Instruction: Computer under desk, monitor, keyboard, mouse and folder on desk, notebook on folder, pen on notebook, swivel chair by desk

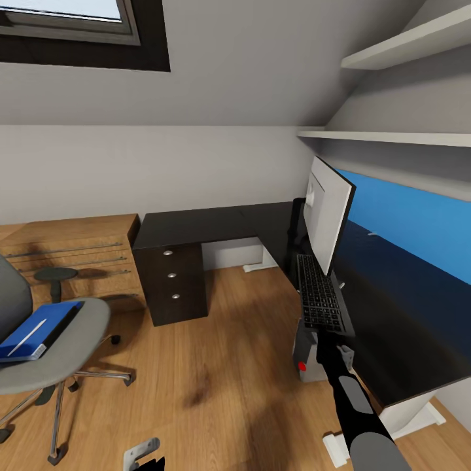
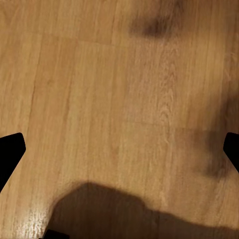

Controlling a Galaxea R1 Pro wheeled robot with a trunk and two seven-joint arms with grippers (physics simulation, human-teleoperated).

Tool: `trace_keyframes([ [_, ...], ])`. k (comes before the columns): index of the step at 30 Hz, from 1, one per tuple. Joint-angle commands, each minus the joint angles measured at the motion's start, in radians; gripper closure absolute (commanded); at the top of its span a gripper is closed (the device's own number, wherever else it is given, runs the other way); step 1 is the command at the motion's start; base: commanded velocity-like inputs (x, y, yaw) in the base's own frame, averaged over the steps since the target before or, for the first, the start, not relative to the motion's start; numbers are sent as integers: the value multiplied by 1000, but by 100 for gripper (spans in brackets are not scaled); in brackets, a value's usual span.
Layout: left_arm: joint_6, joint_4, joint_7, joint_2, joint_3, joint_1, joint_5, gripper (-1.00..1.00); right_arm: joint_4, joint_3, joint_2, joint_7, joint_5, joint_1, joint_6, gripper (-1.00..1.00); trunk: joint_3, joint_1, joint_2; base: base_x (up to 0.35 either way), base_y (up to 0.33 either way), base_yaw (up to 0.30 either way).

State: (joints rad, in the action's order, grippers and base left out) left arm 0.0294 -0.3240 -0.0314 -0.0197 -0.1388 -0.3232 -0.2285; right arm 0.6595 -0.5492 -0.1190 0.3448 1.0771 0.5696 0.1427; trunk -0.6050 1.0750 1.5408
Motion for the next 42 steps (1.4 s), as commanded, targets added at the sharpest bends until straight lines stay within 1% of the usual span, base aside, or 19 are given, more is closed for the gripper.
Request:
trace_keyframes([
  [1,3,0,-2,0,1,0,-9,-100,0,-6,-2,3,10,1,11,100,-1,0,0,0,0,0],
  [31,3,0,-2,0,1,0,-9,-100,0,-6,-1,4,10,1,11,100,-1,0,0,0,0,0],
  [36,3,0,-2,0,1,0,-9,-100,0,-6,-1,5,10,1,11,100,15,-19,-35,0,0,0],
  [42,3,0,-2,0,0,0,-9,-100,0,-6,-1,5,10,1,11,100,15,-19,-35,0,0,0],
])
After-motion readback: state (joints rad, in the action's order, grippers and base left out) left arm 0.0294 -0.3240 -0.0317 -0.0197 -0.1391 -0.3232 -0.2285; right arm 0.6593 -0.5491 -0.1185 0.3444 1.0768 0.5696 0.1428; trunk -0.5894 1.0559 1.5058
